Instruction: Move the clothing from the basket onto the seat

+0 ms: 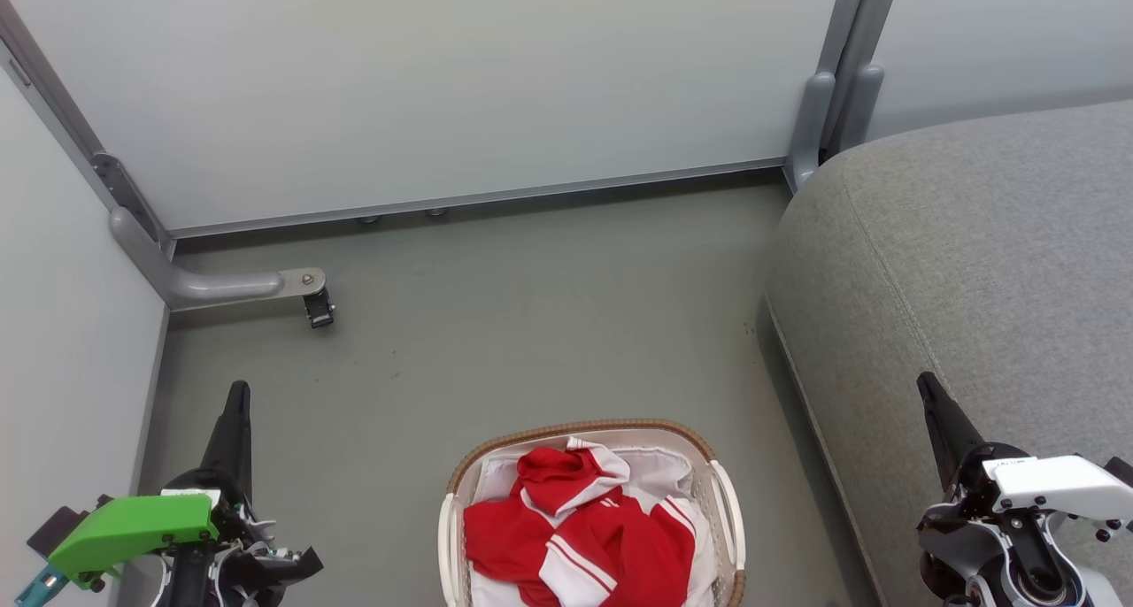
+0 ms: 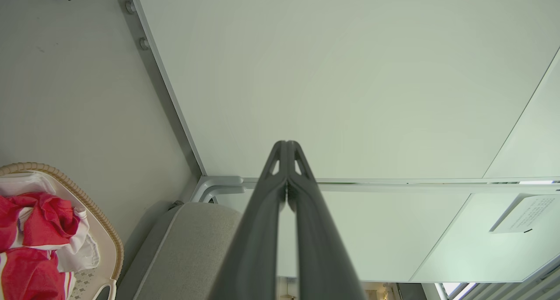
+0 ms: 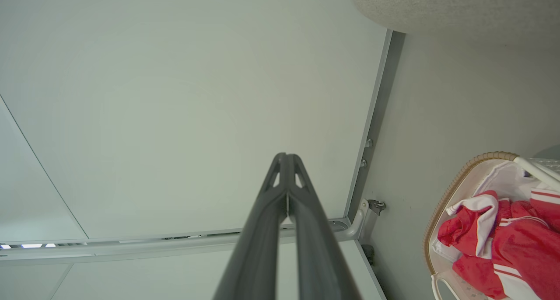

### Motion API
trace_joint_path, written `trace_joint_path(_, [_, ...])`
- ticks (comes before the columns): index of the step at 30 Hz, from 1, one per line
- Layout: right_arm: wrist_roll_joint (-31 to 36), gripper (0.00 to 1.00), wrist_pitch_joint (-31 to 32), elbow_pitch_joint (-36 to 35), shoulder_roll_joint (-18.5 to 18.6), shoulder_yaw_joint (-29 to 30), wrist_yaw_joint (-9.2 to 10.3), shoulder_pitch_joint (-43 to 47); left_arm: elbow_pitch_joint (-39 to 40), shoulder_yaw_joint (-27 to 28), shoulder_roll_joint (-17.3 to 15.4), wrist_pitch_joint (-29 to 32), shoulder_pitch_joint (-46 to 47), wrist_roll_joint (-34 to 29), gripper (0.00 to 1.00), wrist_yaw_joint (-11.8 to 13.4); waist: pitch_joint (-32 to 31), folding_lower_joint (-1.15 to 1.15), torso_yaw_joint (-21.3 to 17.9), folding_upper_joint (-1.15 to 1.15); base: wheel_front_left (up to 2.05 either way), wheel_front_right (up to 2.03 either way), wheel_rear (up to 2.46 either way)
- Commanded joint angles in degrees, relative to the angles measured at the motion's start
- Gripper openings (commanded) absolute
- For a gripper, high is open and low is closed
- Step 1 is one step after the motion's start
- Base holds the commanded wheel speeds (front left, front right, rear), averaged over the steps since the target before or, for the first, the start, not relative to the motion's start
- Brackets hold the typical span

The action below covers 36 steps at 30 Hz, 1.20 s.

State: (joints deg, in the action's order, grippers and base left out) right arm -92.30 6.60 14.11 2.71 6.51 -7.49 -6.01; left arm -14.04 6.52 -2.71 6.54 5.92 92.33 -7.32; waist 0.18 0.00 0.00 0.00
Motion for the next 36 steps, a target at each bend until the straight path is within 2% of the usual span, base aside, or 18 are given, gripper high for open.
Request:
trace_joint_path(1, [-0.23, 0.0, 0.02, -0.24, 0.35, 0.1, 0.0, -0.39, 0.08, 0.11, -0.34, 0.14, 0.64, 0.19, 0.0, -0.36, 0.0, 0.0, 0.0, 0.0, 0.0, 0.0, 0.0])
trace_joint_path(25, [-0.23, 0.0, 0.03, -0.24, 0.35, 0.1, 0.0, -0.38, 0.08, 0.11, -0.34, 0.14, 0.64, 0.18, 0.0, -0.36, 0.0, 0.0, 0.0, 0.0, 0.0, 0.0, 0.0])
trace_joint_path(26, [0.0, 1.0, 0.0, 0.0, 0.0, -0.01, 0.0, -0.01, 0.0, 0.0, 0.0, 0.0, 0.0, 0.0, 1.0, 0.0, 0.0, 0.0, 0.0, 0.0, 0.0, 0.0, 0.0])
trace_joint_path(36, [1.07, 1.0, -1.5, 1.98, -0.69, -1.09, 0.01, 1.84, -1.61, -1.83, 0.37, -1.54, -2.12, -0.91, 1.0, 0.22, 0.07, 0.0, 0.01, 0.0, 0.0, 0.0, 0.0])
